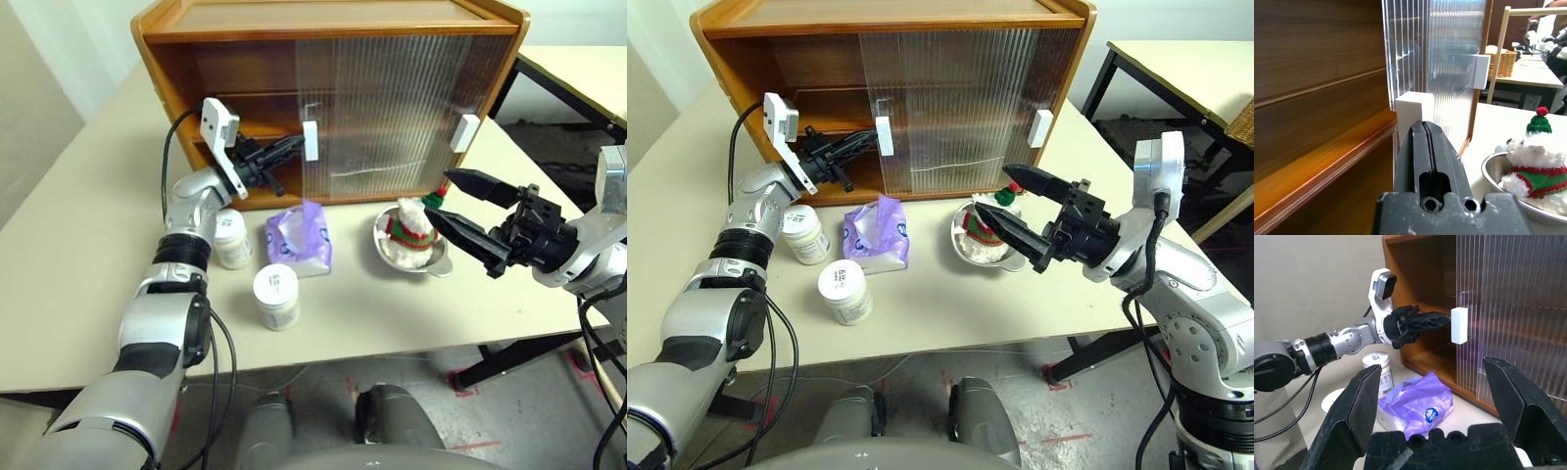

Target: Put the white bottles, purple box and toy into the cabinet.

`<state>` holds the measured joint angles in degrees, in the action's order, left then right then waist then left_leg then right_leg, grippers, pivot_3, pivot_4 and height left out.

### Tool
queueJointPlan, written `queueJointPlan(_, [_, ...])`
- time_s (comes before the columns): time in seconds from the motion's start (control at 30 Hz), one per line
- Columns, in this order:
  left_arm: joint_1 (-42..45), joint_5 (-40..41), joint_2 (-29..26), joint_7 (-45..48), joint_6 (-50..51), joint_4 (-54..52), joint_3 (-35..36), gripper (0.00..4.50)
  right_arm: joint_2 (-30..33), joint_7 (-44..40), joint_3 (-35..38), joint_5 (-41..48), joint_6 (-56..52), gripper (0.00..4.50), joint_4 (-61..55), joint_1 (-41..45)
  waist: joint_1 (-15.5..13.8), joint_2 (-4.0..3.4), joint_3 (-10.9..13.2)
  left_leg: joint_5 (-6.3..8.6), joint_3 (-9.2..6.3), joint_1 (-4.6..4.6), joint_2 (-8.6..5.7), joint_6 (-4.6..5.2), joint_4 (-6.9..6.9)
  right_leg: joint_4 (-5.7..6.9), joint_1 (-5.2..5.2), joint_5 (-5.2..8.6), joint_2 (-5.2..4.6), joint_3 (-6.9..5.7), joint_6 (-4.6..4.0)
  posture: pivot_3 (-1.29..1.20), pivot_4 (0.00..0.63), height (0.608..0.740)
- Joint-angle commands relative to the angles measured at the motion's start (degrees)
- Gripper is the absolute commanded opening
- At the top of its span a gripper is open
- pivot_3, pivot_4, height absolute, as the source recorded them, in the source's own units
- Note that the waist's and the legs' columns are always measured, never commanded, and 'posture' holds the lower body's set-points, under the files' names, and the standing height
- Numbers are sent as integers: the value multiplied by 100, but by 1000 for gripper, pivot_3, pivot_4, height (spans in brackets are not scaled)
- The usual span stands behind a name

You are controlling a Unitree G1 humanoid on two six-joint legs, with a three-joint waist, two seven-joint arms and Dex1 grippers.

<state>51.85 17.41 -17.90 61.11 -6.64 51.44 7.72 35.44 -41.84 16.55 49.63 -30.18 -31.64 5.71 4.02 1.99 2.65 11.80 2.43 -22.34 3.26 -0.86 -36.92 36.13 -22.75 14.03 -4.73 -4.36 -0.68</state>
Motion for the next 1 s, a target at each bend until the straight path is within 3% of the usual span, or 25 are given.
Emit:
queueJointPlan(0.03, [166, -121, 60, 35, -36, 149, -98, 31, -20, 37, 62, 68, 92, 4500, -131, -27, 4, 0, 0, 0, 0, 0, 0, 0, 0, 0, 0, 0, 0, 0, 0, -176, 0, 740])
queueJointPlan(0.6, [364, -232, 198, -5, -116, 387, -44, 31, -88, 120, 28, 47, 141, 4500, -217, -102, 94, 1, 1, 0, -2, 0, -1, 0, -1, 0, 0, 0, 0, 0, 1, -183, 0, 740])
queueJointPlan(1.0, [-545, 637, -522, -67, 857, -1439, 626, 31, -74, -151, -151, -19, 134, 4500, 131, 95, 123, 0, 2, 0, -4, 4, 2, 0, 5, 2, 0, 0, 3, 4, 0, -112, 0, 740])
